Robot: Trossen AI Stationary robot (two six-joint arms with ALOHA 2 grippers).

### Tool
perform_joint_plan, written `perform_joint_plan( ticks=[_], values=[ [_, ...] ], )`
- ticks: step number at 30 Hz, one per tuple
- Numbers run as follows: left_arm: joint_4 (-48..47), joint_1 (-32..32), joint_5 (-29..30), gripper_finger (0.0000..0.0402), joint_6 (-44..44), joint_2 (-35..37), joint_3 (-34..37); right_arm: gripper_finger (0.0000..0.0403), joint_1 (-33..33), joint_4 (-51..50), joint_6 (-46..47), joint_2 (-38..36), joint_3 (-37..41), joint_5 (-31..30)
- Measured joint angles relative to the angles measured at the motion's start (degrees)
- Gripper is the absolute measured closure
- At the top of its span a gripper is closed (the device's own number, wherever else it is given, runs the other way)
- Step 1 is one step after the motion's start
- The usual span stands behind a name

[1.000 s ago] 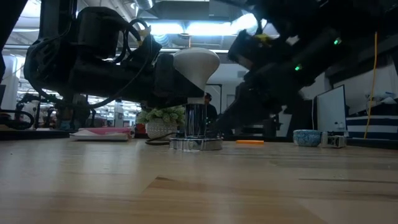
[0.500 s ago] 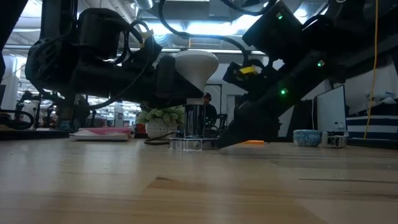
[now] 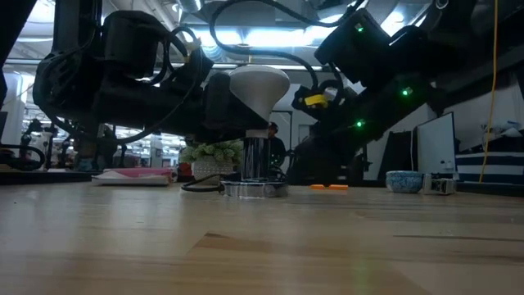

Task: Screw lightbulb
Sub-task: Insert the white lightbulb into the silver lamp

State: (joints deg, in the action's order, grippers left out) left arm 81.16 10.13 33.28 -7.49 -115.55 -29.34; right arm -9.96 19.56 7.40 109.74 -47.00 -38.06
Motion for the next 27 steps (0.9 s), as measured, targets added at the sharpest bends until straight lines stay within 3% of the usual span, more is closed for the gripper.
perform_joint_plan(
  ticks=[10,14,17,23,27],
  values=[
    [-0.02,0.00,0.04,0.0249,-0.02,0.00,0.00,0.0395,-5.23,-1.41,-0.20,-3.92,0.02,0.84],
    [-0.02,0.00,0.09,0.0249,-0.02,0.00,0.00,0.0395,-7.36,-0.37,-0.34,-4.64,0.02,5.31],
    [-0.02,0.00,0.13,0.0249,-0.01,0.00,0.00,0.0395,-7.30,2.80,-0.36,-3.83,0.00,11.29],
    [-0.08,0.00,0.15,0.0249,0.00,-0.02,-0.02,0.0395,-6.32,9.80,-0.33,-0.09,0.00,13.03],
    [-0.26,0.00,0.21,0.0249,-0.02,-0.02,-0.02,0.0395,-5.31,9.22,-0.31,0.89,0.04,13.74]
  ],
)
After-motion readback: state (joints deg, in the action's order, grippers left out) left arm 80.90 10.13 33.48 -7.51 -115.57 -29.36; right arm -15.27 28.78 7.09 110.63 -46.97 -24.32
